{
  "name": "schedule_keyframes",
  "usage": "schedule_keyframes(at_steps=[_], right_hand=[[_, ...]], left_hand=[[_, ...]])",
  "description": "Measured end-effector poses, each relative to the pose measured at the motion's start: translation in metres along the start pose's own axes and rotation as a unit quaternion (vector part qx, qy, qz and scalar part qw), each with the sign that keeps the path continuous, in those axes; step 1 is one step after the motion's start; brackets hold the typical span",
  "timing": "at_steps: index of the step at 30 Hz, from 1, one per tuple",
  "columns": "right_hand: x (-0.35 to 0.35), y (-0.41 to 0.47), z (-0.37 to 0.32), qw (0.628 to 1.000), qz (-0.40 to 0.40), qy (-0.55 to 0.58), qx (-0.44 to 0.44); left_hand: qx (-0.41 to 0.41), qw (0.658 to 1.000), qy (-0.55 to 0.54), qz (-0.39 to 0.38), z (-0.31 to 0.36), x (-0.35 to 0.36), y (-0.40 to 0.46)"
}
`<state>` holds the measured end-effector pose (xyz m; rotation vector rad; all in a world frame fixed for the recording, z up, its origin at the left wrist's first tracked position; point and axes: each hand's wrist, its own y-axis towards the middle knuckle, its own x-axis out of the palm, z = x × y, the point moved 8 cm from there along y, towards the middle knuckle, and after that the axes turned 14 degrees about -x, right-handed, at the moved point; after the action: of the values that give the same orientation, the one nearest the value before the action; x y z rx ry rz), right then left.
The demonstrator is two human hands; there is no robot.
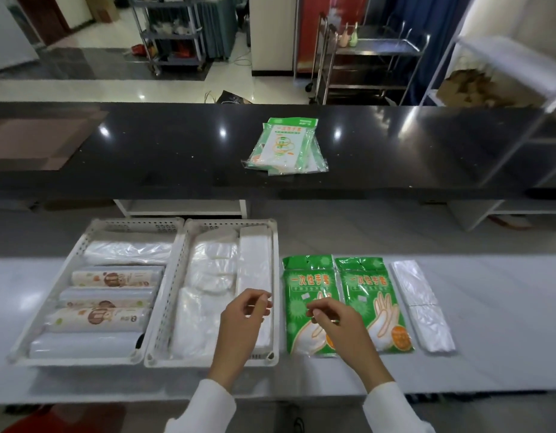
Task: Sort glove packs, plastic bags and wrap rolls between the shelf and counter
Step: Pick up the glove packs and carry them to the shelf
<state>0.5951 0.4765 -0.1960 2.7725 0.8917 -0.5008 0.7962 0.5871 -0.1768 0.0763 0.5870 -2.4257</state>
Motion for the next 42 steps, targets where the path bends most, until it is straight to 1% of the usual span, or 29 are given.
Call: schedule_keyframes(at_steps=[2, 4, 7, 11, 16, 19, 23, 27, 30, 32, 35, 42], right_hand=[[-0.005, -0.017, 0.004, 1.000, 0.011, -0.009, 0.015], [-0.014, -0.039, 0.012, 0.999, 0.019, -0.016, 0.039], [-0.038, -0.067, 0.022, 0.996, 0.050, -0.029, 0.065], [-0.069, -0.089, 0.033, 0.991, 0.091, -0.034, 0.095], [-0.100, -0.090, 0.051, 0.988, 0.114, -0.020, 0.102], [-0.120, -0.081, 0.069, 0.988, 0.104, -0.002, 0.111], [-0.146, -0.061, 0.096, 0.989, 0.071, 0.011, 0.126], [-0.165, -0.040, 0.127, 0.986, 0.056, 0.045, 0.152], [-0.169, -0.027, 0.149, 0.981, 0.014, 0.066, 0.183], [-0.168, -0.021, 0.158, 0.977, -0.008, 0.084, 0.194], [-0.162, -0.016, 0.169, 0.971, -0.032, 0.113, 0.208], [-0.161, -0.004, 0.175, 0.967, -0.026, 0.150, 0.205]], left_hand=[[0.008, 1.000, -0.009, -0.023, -0.004, 0.013, -0.005], [0.004, 0.999, -0.036, -0.029, -0.016, 0.025, -0.013], [-0.008, 0.997, -0.052, -0.053, -0.033, 0.051, -0.024], [-0.034, 0.995, -0.019, -0.095, -0.045, 0.085, -0.029], [-0.059, 0.992, 0.003, -0.108, -0.049, 0.120, -0.024], [-0.065, 0.992, 0.017, -0.103, -0.047, 0.145, -0.018], [-0.077, 0.993, 0.041, -0.075, -0.043, 0.176, -0.011], [-0.081, 0.994, 0.064, -0.043, -0.034, 0.210, -0.003], [-0.095, 0.989, 0.114, -0.031, -0.034, 0.231, 0.001], [-0.096, 0.985, 0.144, -0.022, -0.036, 0.240, 0.002], [-0.116, 0.983, 0.144, -0.012, -0.041, 0.247, 0.001], [-0.144, 0.978, 0.151, 0.004, -0.049, 0.254, 0.002]])
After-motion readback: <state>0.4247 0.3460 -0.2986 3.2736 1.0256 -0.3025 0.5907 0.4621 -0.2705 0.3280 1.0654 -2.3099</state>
